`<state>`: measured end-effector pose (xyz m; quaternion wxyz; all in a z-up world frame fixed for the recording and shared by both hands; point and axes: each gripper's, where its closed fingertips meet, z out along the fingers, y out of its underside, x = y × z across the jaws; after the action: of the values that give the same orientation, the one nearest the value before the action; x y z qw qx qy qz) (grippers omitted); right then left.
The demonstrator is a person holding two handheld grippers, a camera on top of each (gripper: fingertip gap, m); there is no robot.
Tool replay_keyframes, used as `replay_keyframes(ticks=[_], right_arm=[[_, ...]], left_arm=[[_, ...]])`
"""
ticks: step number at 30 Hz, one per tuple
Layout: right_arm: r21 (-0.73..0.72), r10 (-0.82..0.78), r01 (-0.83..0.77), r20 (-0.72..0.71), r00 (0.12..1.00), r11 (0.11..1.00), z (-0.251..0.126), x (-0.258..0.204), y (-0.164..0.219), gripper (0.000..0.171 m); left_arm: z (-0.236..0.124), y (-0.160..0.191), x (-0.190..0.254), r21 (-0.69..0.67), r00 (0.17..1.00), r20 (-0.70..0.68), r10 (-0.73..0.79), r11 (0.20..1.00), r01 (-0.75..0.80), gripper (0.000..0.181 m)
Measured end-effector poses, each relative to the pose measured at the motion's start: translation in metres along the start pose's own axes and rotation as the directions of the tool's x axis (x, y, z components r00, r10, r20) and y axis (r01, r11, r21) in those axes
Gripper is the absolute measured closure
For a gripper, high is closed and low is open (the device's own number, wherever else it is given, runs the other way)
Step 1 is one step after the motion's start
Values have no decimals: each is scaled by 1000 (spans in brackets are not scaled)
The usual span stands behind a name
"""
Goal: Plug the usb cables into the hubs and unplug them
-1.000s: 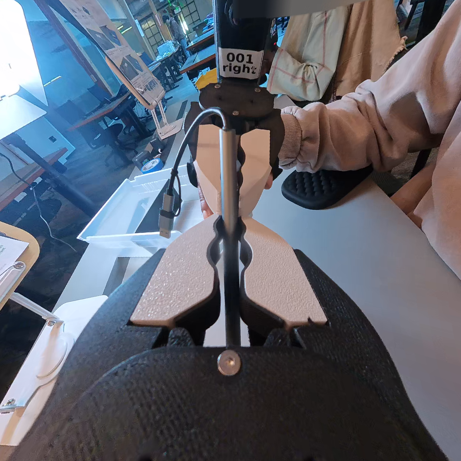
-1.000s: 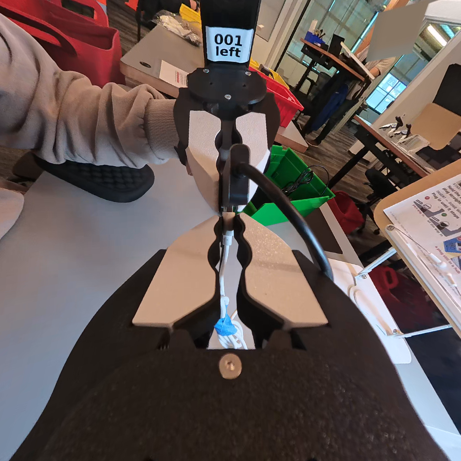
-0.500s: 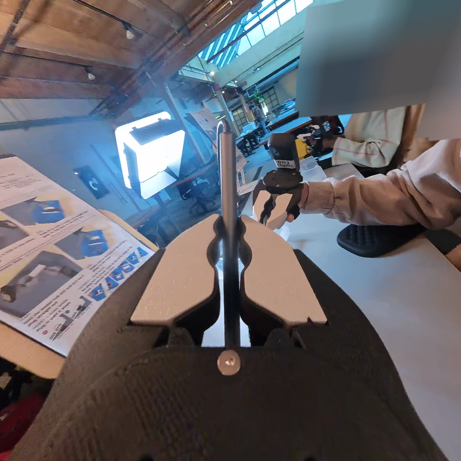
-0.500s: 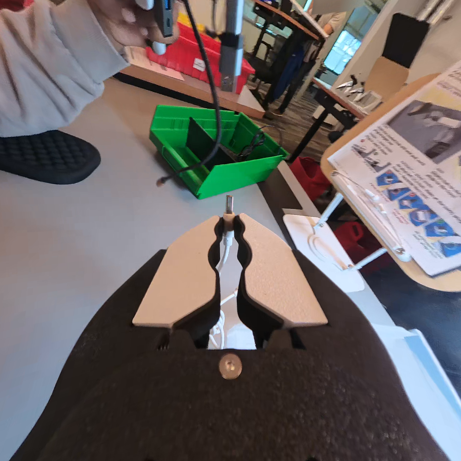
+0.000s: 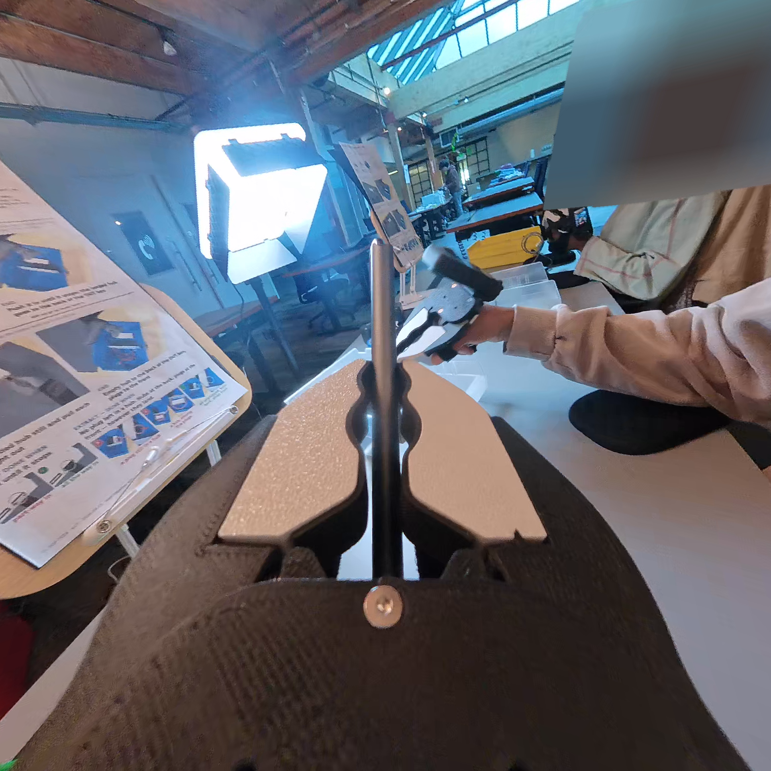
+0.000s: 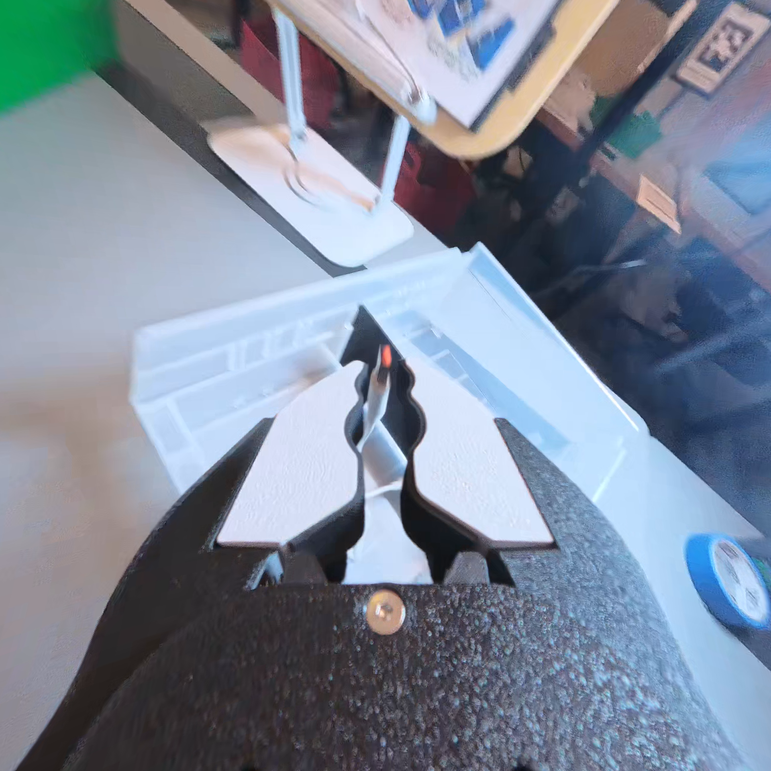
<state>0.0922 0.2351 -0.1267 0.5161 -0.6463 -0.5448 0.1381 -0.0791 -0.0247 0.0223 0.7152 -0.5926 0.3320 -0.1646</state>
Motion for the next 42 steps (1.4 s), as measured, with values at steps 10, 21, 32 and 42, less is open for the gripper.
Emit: replay_keyframes(ticks=[10, 21, 32, 42], right_arm=[[283, 16, -74, 200, 980, 956, -42, -39, -77, 141], [492, -379, 124, 461, 802, 862, -87, -216, -148, 145], [544, -386, 68, 494, 779, 836, -87, -229, -149, 163], [431, -370, 112, 582, 724, 895, -71, -208, -114, 164]], left_arm=[[20, 14, 13, -24, 998, -51, -42, 999, 41, 171], [49, 33, 47, -62, 983, -166, -81, 996, 71, 171], [57, 37, 73, -73, 958, -275, -82, 995, 64, 170], [-12, -43, 23, 159, 994, -104, -45, 985, 61, 170]])
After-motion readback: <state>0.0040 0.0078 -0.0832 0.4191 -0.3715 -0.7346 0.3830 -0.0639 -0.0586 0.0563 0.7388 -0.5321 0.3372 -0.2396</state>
